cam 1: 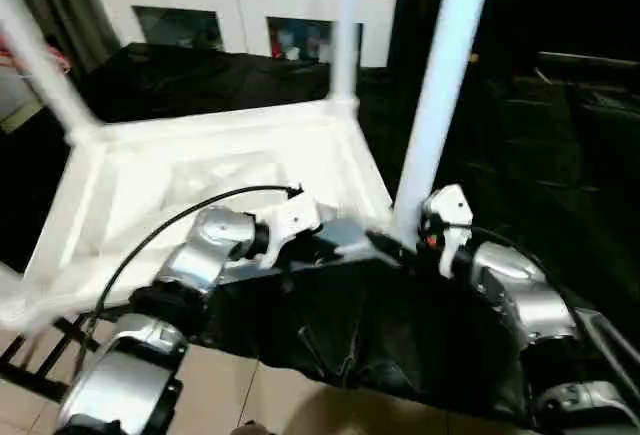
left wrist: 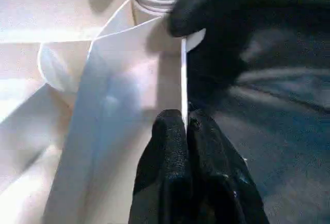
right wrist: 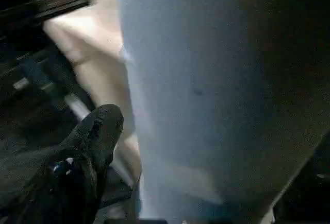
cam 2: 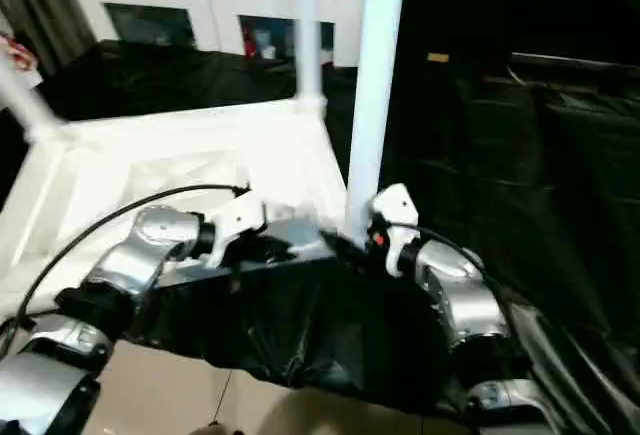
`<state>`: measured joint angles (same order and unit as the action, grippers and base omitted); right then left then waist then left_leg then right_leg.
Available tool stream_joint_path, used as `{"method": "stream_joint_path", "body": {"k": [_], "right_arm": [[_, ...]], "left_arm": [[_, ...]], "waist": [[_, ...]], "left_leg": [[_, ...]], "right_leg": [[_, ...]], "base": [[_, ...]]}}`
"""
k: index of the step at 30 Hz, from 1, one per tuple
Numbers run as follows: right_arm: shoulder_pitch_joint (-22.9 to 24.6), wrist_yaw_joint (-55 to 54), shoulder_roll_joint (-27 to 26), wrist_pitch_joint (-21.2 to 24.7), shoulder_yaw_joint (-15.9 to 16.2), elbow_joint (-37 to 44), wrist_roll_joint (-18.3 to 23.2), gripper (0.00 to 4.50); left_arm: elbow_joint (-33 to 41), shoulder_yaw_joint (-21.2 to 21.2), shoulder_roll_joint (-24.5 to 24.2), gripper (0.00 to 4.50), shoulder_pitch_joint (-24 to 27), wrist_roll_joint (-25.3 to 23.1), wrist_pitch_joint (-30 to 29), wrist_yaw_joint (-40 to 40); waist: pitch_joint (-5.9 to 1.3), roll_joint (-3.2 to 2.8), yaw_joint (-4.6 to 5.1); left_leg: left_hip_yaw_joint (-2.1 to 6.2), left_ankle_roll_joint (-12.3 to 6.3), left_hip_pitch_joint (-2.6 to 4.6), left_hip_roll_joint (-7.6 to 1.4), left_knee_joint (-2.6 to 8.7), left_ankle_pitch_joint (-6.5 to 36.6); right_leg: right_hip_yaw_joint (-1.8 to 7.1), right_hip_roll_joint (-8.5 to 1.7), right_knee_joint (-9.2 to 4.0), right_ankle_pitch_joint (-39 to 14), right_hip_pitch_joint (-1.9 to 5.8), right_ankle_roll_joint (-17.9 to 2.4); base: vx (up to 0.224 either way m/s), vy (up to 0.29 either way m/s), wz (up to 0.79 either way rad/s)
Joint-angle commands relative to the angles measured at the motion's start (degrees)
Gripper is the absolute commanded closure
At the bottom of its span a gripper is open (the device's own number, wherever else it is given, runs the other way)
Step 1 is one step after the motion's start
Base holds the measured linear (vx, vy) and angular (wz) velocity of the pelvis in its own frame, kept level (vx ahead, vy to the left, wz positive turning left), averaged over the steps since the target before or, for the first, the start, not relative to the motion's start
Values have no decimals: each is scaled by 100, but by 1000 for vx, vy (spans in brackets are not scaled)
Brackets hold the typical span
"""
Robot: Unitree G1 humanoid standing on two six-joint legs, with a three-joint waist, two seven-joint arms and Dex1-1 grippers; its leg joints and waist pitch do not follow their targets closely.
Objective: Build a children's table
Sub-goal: Rotate leg to tighten
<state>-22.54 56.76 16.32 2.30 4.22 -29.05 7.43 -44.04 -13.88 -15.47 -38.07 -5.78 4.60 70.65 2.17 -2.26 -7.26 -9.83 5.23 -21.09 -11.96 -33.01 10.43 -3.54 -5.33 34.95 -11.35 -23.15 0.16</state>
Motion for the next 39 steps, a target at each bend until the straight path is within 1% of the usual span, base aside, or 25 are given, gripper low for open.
{"method": "stream_joint_path", "body": {"k": [1, 3, 5, 8, 9, 12, 15, 18, 19, 20, 21, 24, 25, 26, 28, 29, 30, 31, 32, 33, 34, 35, 36, 38, 39], "right_arm": [[40, 852, -203, 117, 832, 357, 159, 61], [87, 1098, -85, 194, 939, 484, 194, 61], [121, 1350, 56, 265, 1060, 619, 187, 61], [138, 1580, 143, 391, 1110, 735, 177, 61], [138, 1580, 143, 391, 1110, 735, 177, 74], [158, 1720, 190, 495, 1136, 805, 187, 84], [195, 1745, 232, 548, 1185, 892, 213, 119], [212, 1759, 235, 583, 1189, 930, 217, 129], [220, 1756, 227, 598, 1179, 945, 209, 147], [227, 1691, 200, 583, 1149, 942, 177, 147], [231, 1668, 192, 581, 1145, 942, 169, 155], [254, 1512, 144, 537, 1109, 931, 131, 179], [253, 1417, 108, 521, 1081, 895, 110, 184], [238, 1117, 6, 429, 1006, 760, 24, 186], [202, 809, -105, 349, 925, 602, -58, 187], [202, 809, -105, 349, 925, 602, -58, 188], [144, 468, -203, 310, 858, 435, -163, 188], [17, -210, -412, 288, 713, 100, -329, 188], [17, -210, -412, 288, 713, 100, -329, 189], [-89, -812, -612, 331, 587, -171, -431, 189], [-89, -812, -612, 331, 587, -171, -431, 189], [-144, -1124, -724, 360, 516, -302, -459, 190], [-243, -1659, -938, 425, 380, -516, -478, 190], [-321, -2062, -1102, 464, 277, -667, -489, 191], [-431, -2537, -1292, 491, 159, -871, -503, 191]], "left_arm": [[258, -96, 205, 450, -137, 247, 145, 43], [246, -103, 117, 450, -152, 272, 162, 201], [202, -111, -19, 450, -172, 302, 205, 457], [101, -92, -155, 450, -220, 299, 261, 664], [101, -92, -155, 450, -220, 299, 261, 664], [35, -73, -212, 450, -257, 277, 277, 742], [26, -70, -257, 450, -269, 292, 264, 815], [24, -71, -266, 450, -264, 301, 270, 848], [20, -68, -267, 450, -261, 302, 274, 863], [12, -63, -258, 450, -261, 300, 281, 868], [11, -60, -252, 450, -258, 297, 286, 865], [13, -44, -203, 450, -245, 286, 289, 795], [12, -38, -183, 450, -240, 277, 295, 747], [-22, -16, -105, 450, -242, 211, 296, 487], [-71, -20, -26, 450, -251, 110, 322, 202], [-71, -20, -26, 450, -251, 110, 322, 202], [-98, -24, 46, 450, -254, 48, 276, -1], [-155, -28, 209, 450, -265, -57, 187, -394], [-155, -28, 209, 450, -265, -57, 187, -394], [-202, -2, 400, 450, -283, -76, 61, -691], [-202, -2, 400, 450, -283, -76, 61, -691], [-224, 7, 511, 450, -301, -89, 8, -859], [-275, -4, 723, 450, -347, -132, -90, -1163], [-321, -13, 880, 450, -383, -175, -148, -1416], [-375, -11, 1070, 450, -424, -213, -240, -1703]], "waist": [[-330, 64, -14], [-320, 76, -28], [-328, 67, -44], [-347, 78, -77], [-345, 76, -80], [-344, 75, -88], [-343, 66, -98], [-346, 72, -98], [-351, 75, -99], [-353, 38, -100], [-354, 50, -95], [-358, 44, -103], [-354, 50, -102], [-352, 47, -102], [-337, 51, -89], [-334, 47, -86], [-324, 58, -79], [-312, 45, -61], [-300, 51, -48], [-304, 74, -46], [-301, 78, -34], [-295, 72, -24], [-299, 73, -26], [-309, 68, -7], [-312, 65, -1]], "left_leg": [[-21, -530, 39, -129, 357, 1066], [-22, -495, 41, -125, 365, 1099], [-16, -479, 36, -123, 361, 1068], [-25, -504, 36, -120, 336, 906], [-21, -512, 31, -119, 337, 867], [-21, -499, 35, -124, 337, 871], [-22, -452, 41, -123, 343, 929], [-21, -426, 43, -123, 342, 911], [-21, -435, 36, -119, 335, 873], [-18, -436, 37, -118, 332, 859], [-19, -437, 35, -116, 330, 862], [-18, -428, 39, -116, 328, 873], [-20, -425, 37, -114, 329, 890], [-16, -416, 35, -115, 334, 899], [-16, -336, 44, -114, 351, 1025], [-15, -306, 48, -116, 358, 1084], [-14, -246, 57, -115, 371, 1189], [-13, -184, 71, -120, 391, 1306], [-6, -135, 63, -110, 404, 1355], [-2, -76, 77, -101, 411, 1389], [-1, -60, 64, -96, 413, 1339], [10, -54, 51, -85, 428, 1328], [-1, -58, 68, -89, 419, 1316], [3, -44, 60, -79, 417, 1215], [-7, -54, 65, -70, 406, 1172]], "right_leg": [[187, -271, -358, -415, 312, -1481], [194, -268, -368, -482, 314, -1463], [194, -269, -354, -457, 318, -1446], [198, -273, -325, -206, 312, -1485], [195, -272, -320, -168, 317, -1489], [194, -273, -318, -167, 314, -1491], [195, -280, -326, -276, 311, -1483], [196, -276, -320, -234, 312, -1488], [196, -275, -310, -170, 318, -1496], [194, -273, -311, -117, 313, -1503], [192, -270, -311, -96, 317, -1506], [190, -272, -304, -51, 322, -1528], [191, -271, -308, -63, 322, -1525], [190, -274, -310, -95, 325, -1516], [193, -278, -336, -339, 312, -1470], [194, -284, -348, -445, 307, -1455], [199, -291, -373, -678, 308, -1398], [208, -304, -399, -917, 284, -1361], [206, -305, -416, -1081, 289, -1315], [208, -305, -437, -1302, 298, -1224], [215, -306, -430, -1321, 298, -1194], [209, -304, -455, -1477, 308, -1113], [221, -299, -467, -1518, 277, -1072], [224, -290, -459, -1426, 282, -1069], [229, -279, -458, -1343, 274, -1052]], "base": [[0, 0, 0], [0, 0, 0], [0, 0, 0], [0, 0, 0], [0, 0, 0], [0, 0, 0], [0, 0, 0], [0, 0, 0], [0, 0, 0], [0, 0, 0], [0, 0, 0], [0, 0, 0], [0, 0, 0], [0, 0, 0], [0, 0, 0], [0, 0, 0], [0, 0, 0], [0, 0, 0], [0, 0, 0], [0, 0, 0], [0, 0, 0], [0, 0, 0], [0, 0, 0], [0, 0, 0], [0, 0, 0]]}}
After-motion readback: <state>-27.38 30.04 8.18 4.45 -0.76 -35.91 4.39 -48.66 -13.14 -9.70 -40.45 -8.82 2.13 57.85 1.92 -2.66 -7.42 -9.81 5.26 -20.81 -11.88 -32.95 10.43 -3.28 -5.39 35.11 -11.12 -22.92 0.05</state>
